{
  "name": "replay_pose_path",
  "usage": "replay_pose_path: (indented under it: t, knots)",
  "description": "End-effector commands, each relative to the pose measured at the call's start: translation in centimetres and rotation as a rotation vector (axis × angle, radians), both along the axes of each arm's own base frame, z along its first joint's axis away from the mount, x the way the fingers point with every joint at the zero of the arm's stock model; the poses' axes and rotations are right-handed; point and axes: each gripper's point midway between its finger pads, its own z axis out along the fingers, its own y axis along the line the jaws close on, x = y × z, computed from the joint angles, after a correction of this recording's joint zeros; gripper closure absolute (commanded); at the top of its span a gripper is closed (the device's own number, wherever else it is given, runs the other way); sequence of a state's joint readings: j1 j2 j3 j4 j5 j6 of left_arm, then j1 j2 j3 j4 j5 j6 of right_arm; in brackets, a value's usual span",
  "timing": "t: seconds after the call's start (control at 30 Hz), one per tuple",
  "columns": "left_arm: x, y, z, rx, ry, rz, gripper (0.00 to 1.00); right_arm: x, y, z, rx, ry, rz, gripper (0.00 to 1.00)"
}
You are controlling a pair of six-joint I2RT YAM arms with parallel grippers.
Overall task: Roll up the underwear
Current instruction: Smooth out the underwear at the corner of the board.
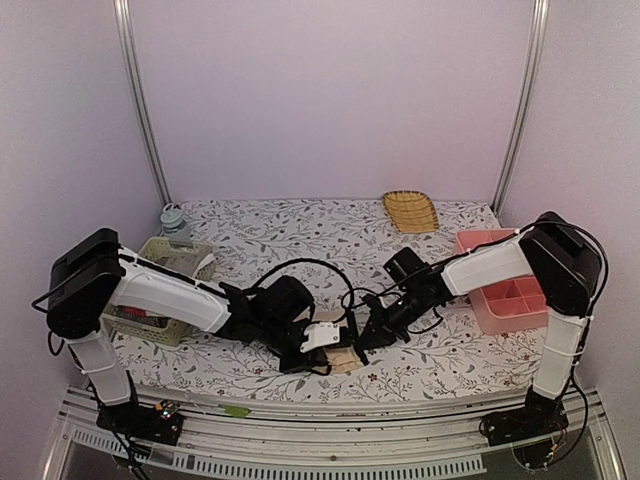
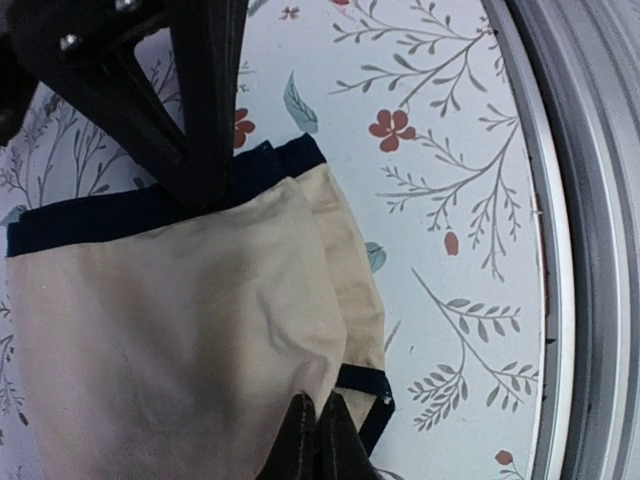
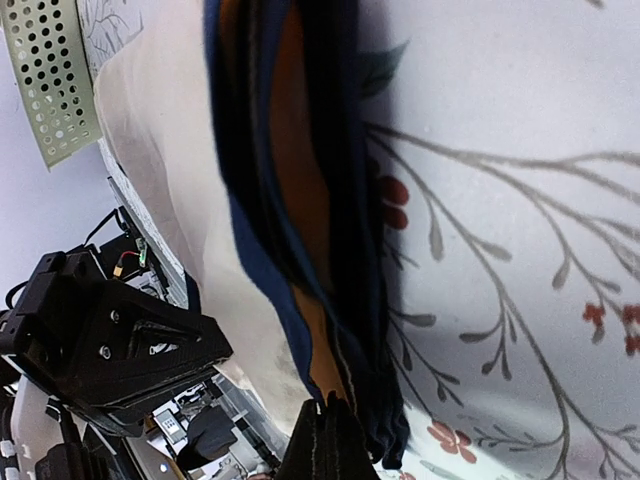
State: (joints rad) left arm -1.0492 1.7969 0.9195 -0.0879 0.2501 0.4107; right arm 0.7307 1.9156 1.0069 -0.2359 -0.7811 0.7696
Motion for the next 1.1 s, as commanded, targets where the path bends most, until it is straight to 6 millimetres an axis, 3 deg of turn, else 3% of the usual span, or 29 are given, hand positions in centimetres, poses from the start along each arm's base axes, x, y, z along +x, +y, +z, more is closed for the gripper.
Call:
replay_pose_path:
  t: [0.0,0.23,0.33,0.43,0.53,0.67,0.7,0.77,0.8,0.93,1.07]
  knots:
    - [-1.3,-0.1,2.1,-0.021,0.019,-0.058,0.98,-0.3,-0.6,2.2,-0.004,-0.038,-0.005,1.0]
    - [-3.4,0.5,-0.6,0.026,0.065,-0.097,0.97,-2.0,-2.0,-0.9,-0.041,0.015,0.0,1.0]
    - [-3.7,0.5,-2.2,0.06,0.084,-0.085,0.87,-2.2,-2.3,-2.6,-0.07,0.027,0.012,1.0]
    - [-3.7,0.9,-2.7,0.082,0.106,-0.051,0.76,-2.6,-2.6,-2.8,-0.074,0.032,0.033,1.0]
    - [-3.7,1.4,-0.4,0.037,0.099,-0.008,0.68,-2.4,-2.8,-0.4,-0.058,-0.017,0.041,0.75]
    - [-2.3,2.3,5.4,-0.125,0.025,0.11,0.54,-0.7,-3.3,4.4,0.01,-0.122,0.005,0.57]
    - [-1.4,2.6,6.6,-0.166,0.002,0.158,0.47,0.2,-3.3,5.6,0.028,-0.159,-0.011,0.53]
    - [0.5,3.8,8.6,-0.23,-0.019,0.268,0.1,2.3,-3.0,7.7,0.057,-0.24,-0.039,0.47]
    - [1.7,4.4,9.4,-0.261,-0.024,0.331,0.05,3.1,-2.6,8.6,0.073,-0.272,-0.041,0.45]
    - [5.5,6.3,11.3,-0.337,0.004,0.484,0.04,6.1,0.0,9.8,0.126,-0.318,-0.009,0.46]
    - [7.7,7.0,10.0,-0.26,0.001,0.549,0.05,8.2,2.6,9.6,0.198,-0.307,0.003,0.51]
